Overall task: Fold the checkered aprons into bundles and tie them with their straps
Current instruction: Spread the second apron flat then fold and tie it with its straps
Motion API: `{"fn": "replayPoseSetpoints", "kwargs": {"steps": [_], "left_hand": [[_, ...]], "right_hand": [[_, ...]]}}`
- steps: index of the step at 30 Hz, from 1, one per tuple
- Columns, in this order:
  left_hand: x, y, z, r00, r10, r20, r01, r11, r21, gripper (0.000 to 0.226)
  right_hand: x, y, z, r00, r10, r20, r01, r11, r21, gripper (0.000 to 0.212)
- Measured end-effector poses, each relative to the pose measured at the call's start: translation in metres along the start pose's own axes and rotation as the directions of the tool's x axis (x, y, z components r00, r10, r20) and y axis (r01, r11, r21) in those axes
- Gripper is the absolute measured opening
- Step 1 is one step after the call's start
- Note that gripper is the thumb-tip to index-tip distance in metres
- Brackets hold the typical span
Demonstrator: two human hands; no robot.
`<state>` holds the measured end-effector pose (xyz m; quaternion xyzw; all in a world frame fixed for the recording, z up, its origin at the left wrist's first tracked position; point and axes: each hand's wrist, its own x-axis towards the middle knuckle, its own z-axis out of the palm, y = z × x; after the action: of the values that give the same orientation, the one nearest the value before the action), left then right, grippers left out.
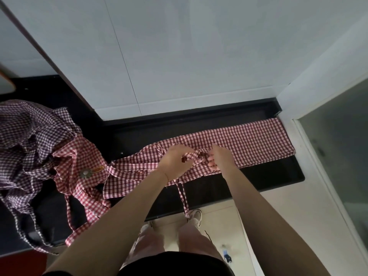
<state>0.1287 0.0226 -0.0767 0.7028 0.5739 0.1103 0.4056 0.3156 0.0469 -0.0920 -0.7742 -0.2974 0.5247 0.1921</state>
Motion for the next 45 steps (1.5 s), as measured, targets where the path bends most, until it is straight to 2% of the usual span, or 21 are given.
{"fn": "replayPoseSetpoints", "kwargs": {"steps": [2, 3, 5, 7, 9, 11, 13, 15, 16, 18, 20, 22, 23, 25, 27, 29, 31, 34, 38, 41, 45], "left_hand": [[-0.007, -0.010, 0.001, 0.969, -0.057, -0.240, 0.079, 0.993, 0.086, 0.047], [-0.011, -0.017, 0.002, 0.965, -0.066, -0.252, 0.107, 0.982, 0.153, 0.053], [-0.017, -0.032, 0.010, 0.990, -0.085, -0.114, 0.120, 0.931, 0.344, 0.070], [-0.020, -0.046, 0.021, 0.989, -0.145, 0.039, 0.107, 0.866, 0.488, 0.088], [-0.020, -0.057, 0.028, 0.972, -0.208, 0.112, 0.114, 0.828, 0.549, 0.099], [-0.018, -0.065, 0.032, 0.960, -0.245, 0.135, 0.121, 0.799, 0.590, 0.104], [-0.014, -0.071, 0.029, 0.959, -0.254, 0.127, 0.123, 0.776, 0.619, 0.106], [-0.009, -0.075, 0.023, 0.959, -0.258, 0.120, 0.128, 0.769, 0.626, 0.108], [-0.006, -0.075, 0.018, 0.958, -0.259, 0.126, 0.125, 0.769, 0.627, 0.110], [-0.002, -0.071, 0.006, 0.949, -0.261, 0.174, 0.112, 0.801, 0.588, 0.112], [-0.004, -0.068, -0.006, 0.961, -0.225, 0.160, 0.135, 0.888, 0.439, 0.104], [-0.013, -0.072, -0.018, 0.982, -0.175, -0.064, 0.186, 0.949, 0.254, 0.079], [-0.019, -0.076, -0.023, 0.958, -0.173, -0.229, 0.220, 0.954, 0.201, 0.066], [-0.030, -0.092, -0.034, 0.846, -0.236, -0.479, 0.349, 0.923, 0.160, 0.051], [-0.041, -0.113, -0.046, 0.744, -0.374, -0.554, 0.503, 0.859, 0.097, 0.053], [-0.052, -0.131, -0.058, 0.678, -0.542, -0.497, 0.604, 0.796, -0.044, 0.057], [-0.061, -0.152, -0.069, 0.658, -0.642, -0.394, 0.632, 0.755, -0.175, 0.059], [-0.064, -0.171, -0.076, 0.676, -0.670, -0.306, 0.621, 0.742, -0.252, 0.051], [-0.062, -0.181, -0.081, 0.606, -0.758, -0.241, 0.554, 0.620, -0.556, 0.046], [-0.064, -0.178, -0.083, 0.576, -0.794, -0.195, 0.531, 0.545, -0.649, 0.043], [-0.061, -0.178, -0.092, 0.637, -0.769, -0.047, 0.538, 0.487, -0.688, 0.039]], "right_hand": [[0.001, 0.002, 0.000, 0.997, -0.075, -0.037, 0.071, 0.994, -0.087, 0.049], [-0.002, 0.004, 0.001, 0.995, -0.096, -0.014, 0.094, 0.990, -0.105, 0.054], [-0.003, 0.005, 0.008, 0.982, -0.147, 0.116, 0.161, 0.981, -0.113, 0.071], [-0.001, 0.006, 0.018, 0.947, -0.186, 0.262, 0.249, 0.940, -0.235, 0.078], [0.001, 0.008, 0.026, 0.933, -0.234, 0.273, 0.329, 0.864, -0.382, 0.057], [0.005, 0.012, 0.031, 0.940, -0.299, 0.161, 0.340, 0.835, -0.432, 0.030], [0.007, 0.013, 0.034, 0.928, -0.361, 0.094, 0.361, 0.803, -0.475, 0.020], [0.001, 0.011, 0.038, 0.898, -0.441, 0.017, 0.352, 0.693, -0.629, 0.014], [-0.001, 0.011, 0.040, 0.849, -0.526, -0.043, 0.334, 0.598, -0.729, 0.012], [-0.008, 0.012, 0.049, 0.679, -0.730, -0.081, 0.336, 0.407, -0.849, 0.016], [-0.012, 0.015, 0.064, 0.564, -0.825, 0.008, 0.430, 0.285, -0.857, 0.032], [-0.013, 0.018, 0.081, 0.611, -0.770, 0.184, 0.506, 0.201, -0.839, 0.049], [-0.012, 0.021, 0.087, 0.644, -0.720, 0.260, 0.517, 0.160, -0.841, 0.055], [-0.006, 0.031, 0.092, 0.700, -0.637, 0.321, 0.493, 0.107, -0.863, 0.061], [-0.003, 0.042, 0.091, 0.735, -0.601, 0.313, 0.455, 0.094, -0.886, 0.066], [0.000, 0.051, 0.089, 0.760, -0.576, 0.302, 0.427, 0.092, -0.900, 0.072], [-0.001, 0.049, 0.094, 0.777, -0.559, 0.290, 0.397, 0.076, -0.915, 0.071], [-0.005, 0.042, 0.100, 0.805, -0.530, 0.267, 0.343, 0.048, -0.938, 0.064], [-0.010, 0.043, 0.099, 0.818, -0.541, 0.198, 0.266, 0.051, -0.963, 0.063], [-0.013, 0.040, 0.098, 0.861, -0.485, 0.156, 0.223, 0.084, -0.971, 0.060], [-0.022, 0.016, 0.103, 0.873, -0.477, 0.101, 0.192, 0.147, -0.970, 0.068]]}}
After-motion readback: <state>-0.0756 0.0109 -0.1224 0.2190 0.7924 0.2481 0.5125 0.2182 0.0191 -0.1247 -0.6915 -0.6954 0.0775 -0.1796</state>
